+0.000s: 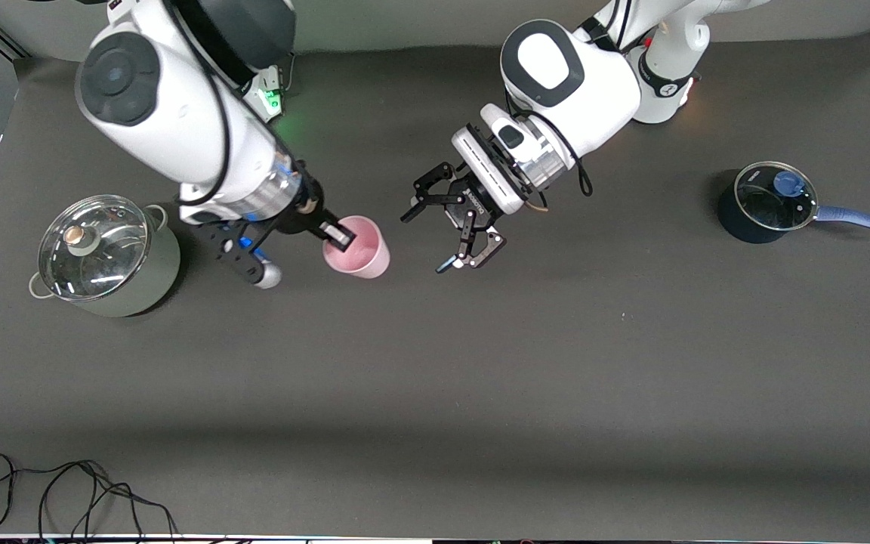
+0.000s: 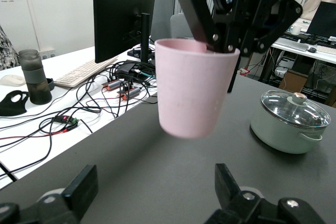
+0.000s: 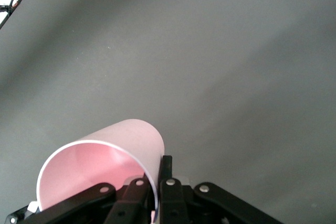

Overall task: Transfer pink cup from left to right arm
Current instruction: 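Carry the cup away with the right gripper while the left gripper opens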

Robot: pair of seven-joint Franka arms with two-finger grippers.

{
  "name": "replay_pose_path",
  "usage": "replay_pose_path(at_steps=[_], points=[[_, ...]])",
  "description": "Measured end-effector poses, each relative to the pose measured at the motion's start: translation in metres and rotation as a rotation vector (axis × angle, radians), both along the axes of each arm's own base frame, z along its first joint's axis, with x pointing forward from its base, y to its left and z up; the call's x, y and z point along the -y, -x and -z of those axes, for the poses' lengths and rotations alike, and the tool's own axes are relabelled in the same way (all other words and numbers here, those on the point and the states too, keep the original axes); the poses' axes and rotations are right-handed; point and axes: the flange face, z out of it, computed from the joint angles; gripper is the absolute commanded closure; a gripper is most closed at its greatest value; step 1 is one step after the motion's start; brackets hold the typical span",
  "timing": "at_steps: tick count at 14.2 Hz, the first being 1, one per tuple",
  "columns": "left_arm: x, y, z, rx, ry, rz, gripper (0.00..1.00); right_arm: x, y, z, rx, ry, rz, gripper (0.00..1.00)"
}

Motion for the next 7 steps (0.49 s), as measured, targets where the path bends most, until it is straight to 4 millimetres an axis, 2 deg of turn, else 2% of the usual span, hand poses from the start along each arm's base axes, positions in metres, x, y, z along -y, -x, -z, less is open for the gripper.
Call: replay_pose_path(at_steps=[2,3,5,7], points=[[-0.002,-0.002,0.002,-0.001,-0.004,-0.008,0.01,0.024,-0.007,0.002,-0.019,0.016,-0.053,1.00],[-0.006,-0.004,0.005,-0.003,-0.011,-0.017,0.01,0.043,-0.012,0.003,-0.033,0.027,-0.089,1.00],[-0.020,-0.016,0.015,-0.013,-0.029,-0.046,0.01,0.091,-0.023,0.003,-0.051,0.044,-0.170,1.00],[-0.039,-0.031,0.036,-0.044,-0.044,-0.069,0.01,0.145,-0.032,-0.001,-0.044,0.051,-0.254,1.00]])
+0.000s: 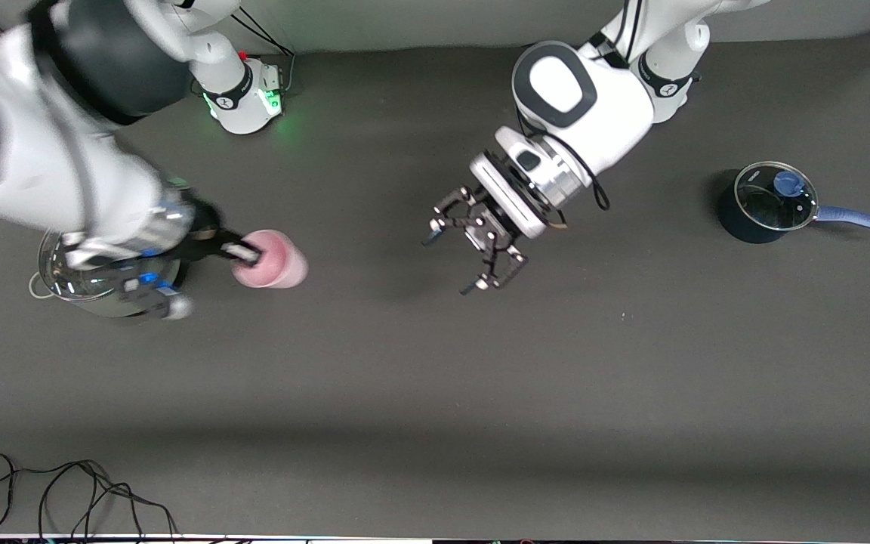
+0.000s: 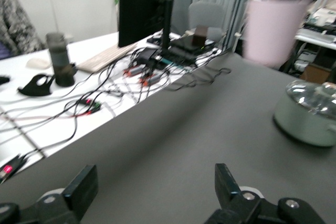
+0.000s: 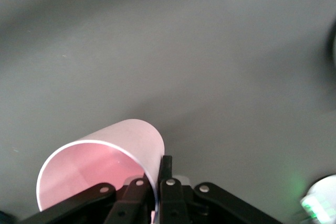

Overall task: Transfer pink cup from left to right arm
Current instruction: 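Carry the cup away with the right gripper while the left gripper opens, then lower the pink cup onto the table with the right gripper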

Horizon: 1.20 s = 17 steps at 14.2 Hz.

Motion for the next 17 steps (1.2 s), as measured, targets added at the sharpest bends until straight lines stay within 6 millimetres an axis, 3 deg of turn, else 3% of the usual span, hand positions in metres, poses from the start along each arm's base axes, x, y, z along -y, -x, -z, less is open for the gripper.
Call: replay_pose_path(at_steps=[2,4,6,10,13,17], points=[[-0.021,-0.020,0.022,-0.058,0.047,0.037,0.01,0.051,-0.003,-0.001,0.009,0.011,-0.084,1.00],[-0.056,-0.046,0.037,-0.103,0.119,0.073,0.01,0.090,-0.004,0.005,0.008,0.034,-0.163,1.00],[-0.087,-0.061,0.049,-0.128,0.157,0.098,0.01,0.117,-0.005,0.019,-0.013,0.068,-0.243,1.00],[-0.118,-0.070,0.057,-0.254,0.199,0.200,0.01,0.158,-0.012,0.055,-0.013,0.080,-0.310,1.00],[-0.163,-0.089,0.035,-0.498,0.138,0.263,0.01,0.191,-0.012,0.096,0.039,0.076,-0.334,1.00],[-0.233,-0.106,-0.023,-0.753,-0.069,0.247,0.01,0.213,0.001,0.153,0.076,0.076,-0.314,1.00]])
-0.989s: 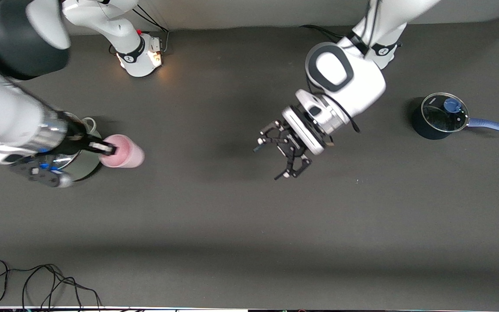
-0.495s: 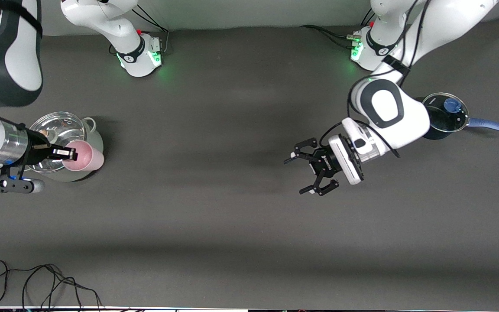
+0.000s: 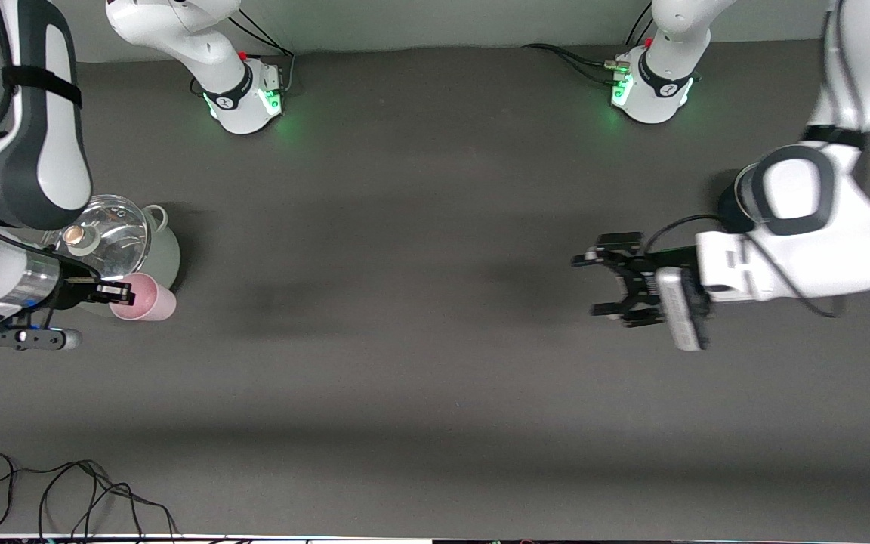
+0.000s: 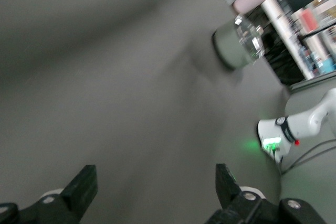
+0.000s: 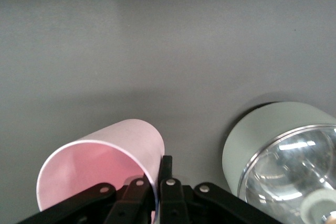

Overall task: Transfer pink cup from left to right arm
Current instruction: 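Lower the pink cup onto the table with the right gripper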

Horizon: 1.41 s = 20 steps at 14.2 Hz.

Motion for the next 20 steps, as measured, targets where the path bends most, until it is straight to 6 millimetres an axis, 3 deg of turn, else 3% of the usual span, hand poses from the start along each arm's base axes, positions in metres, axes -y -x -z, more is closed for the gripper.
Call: replay_pose_path(at_steps=[4,9,14,17,19,20], points=[[-0.039,0.008,-0.048,-0.123,-0.386,0.030,0.00,0.007,0.012,0.054,0.049,0.011,0.015,1.00],[-0.065,0.016,-0.076,-0.131,-0.738,-0.090,0.00,0.008,0.039,0.124,0.103,0.030,0.028,1.00],[-0.078,0.031,-0.096,-0.239,-0.941,-0.361,0.00,0.003,0.049,0.161,0.070,-0.097,0.050,1.00],[-0.109,0.034,-0.098,-0.304,-0.962,-0.442,0.00,0.004,0.050,0.179,0.052,-0.091,0.055,1.00],[-0.119,0.032,-0.098,-0.308,-0.957,-0.467,0.00,0.005,0.050,0.186,0.058,-0.077,0.057,1.00],[-0.116,0.031,-0.097,-0.300,-0.953,-0.480,0.00,0.006,0.050,0.191,0.058,-0.071,0.057,0.91]])
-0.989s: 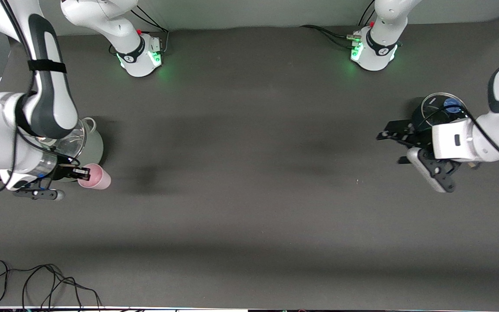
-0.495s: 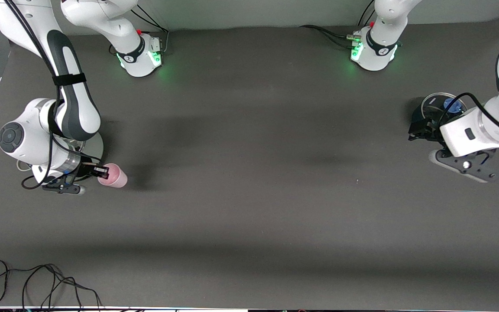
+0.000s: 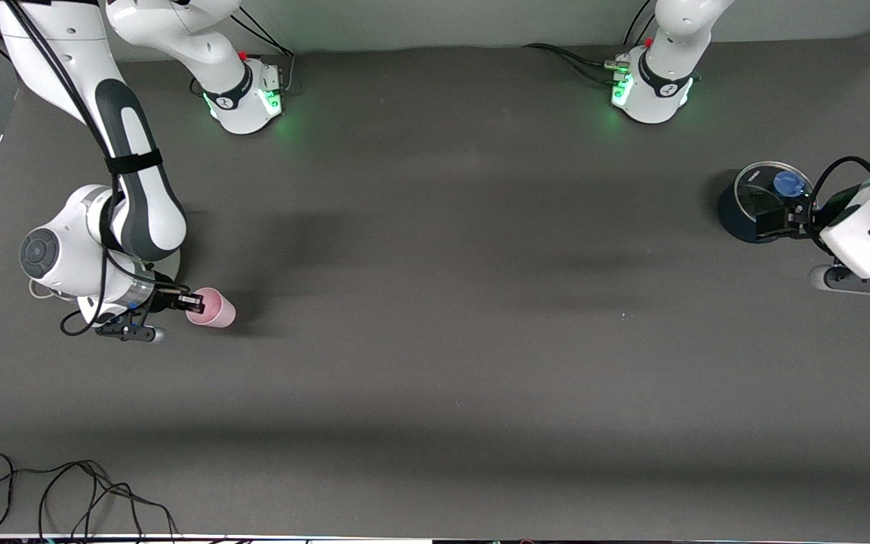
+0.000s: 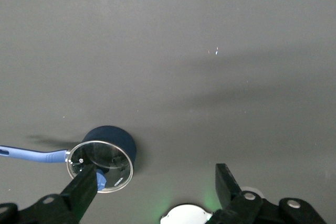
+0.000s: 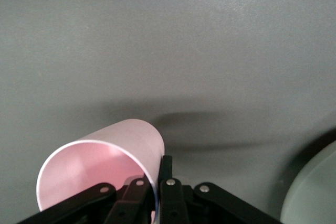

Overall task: Transfer pink cup from left to right arm
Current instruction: 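Lower the pink cup onto the table with the right gripper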

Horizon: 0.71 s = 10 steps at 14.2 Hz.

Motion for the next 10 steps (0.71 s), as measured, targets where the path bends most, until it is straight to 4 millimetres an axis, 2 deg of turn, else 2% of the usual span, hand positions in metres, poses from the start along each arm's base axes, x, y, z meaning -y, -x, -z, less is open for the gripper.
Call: replay_pose_path(at_steps=[2,3,5,8,10], points=[[0.011,-0.001,0.007,0.026,-0.009,-0.017,0.00,0.001,0.000,0.006,-0.001,0.009,0.000,0.47],[0.014,0.000,0.011,0.036,-0.019,-0.023,0.00,0.000,0.000,0.007,-0.002,0.010,0.000,0.36],[0.015,0.004,0.016,0.040,-0.037,-0.033,0.00,0.000,-0.001,0.006,0.001,0.010,-0.001,0.31],[0.007,0.006,0.016,0.040,-0.048,-0.050,0.00,0.000,-0.002,0.003,0.009,0.008,-0.001,0.00],[-0.001,0.005,0.017,0.037,-0.046,-0.067,0.00,-0.001,-0.006,-0.011,0.035,-0.003,0.001,0.00]])
